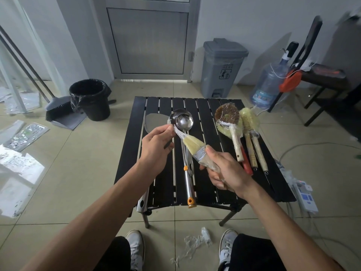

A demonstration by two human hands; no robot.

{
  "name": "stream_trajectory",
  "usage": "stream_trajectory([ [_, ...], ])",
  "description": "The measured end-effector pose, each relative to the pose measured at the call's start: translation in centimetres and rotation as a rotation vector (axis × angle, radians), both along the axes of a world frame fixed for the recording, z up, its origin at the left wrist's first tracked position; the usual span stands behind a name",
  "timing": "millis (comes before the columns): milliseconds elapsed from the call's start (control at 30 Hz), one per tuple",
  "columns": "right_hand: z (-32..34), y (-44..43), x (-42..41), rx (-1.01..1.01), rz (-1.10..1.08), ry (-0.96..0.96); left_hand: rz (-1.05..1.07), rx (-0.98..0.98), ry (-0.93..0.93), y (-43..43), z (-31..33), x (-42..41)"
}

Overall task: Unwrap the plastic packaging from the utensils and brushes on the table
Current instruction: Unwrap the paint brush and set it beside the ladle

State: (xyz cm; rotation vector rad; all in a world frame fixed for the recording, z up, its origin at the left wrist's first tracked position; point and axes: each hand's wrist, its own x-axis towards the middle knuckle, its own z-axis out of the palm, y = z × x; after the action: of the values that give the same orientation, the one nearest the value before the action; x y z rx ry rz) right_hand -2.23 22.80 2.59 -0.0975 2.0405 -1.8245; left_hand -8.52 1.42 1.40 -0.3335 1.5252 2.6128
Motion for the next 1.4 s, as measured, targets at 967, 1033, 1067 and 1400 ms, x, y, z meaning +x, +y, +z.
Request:
stream_trajectory([
  [967,0.3,-1.4,1.7,0.288,-0.058,0.285,-0.066,0.094,-0.115,-1.6,0.7,-1.3],
  [1033,0.1,-1.5,1.7,0.336,-0.073,0.309,-0.184,-0.05,-0.211,-1.8,0.7,-1.0],
  [1067,-0.1,-1.6,1.6,0.361,-0.08,0.324,-0.258,-0.171,-0.234,-1.8,0.7,-0.9],
  [1400,-0.8,-1.8,1.3,0.416,-0.102,0.385,-0.469,-0.328,0.086,-1.4,0.2,0.2],
])
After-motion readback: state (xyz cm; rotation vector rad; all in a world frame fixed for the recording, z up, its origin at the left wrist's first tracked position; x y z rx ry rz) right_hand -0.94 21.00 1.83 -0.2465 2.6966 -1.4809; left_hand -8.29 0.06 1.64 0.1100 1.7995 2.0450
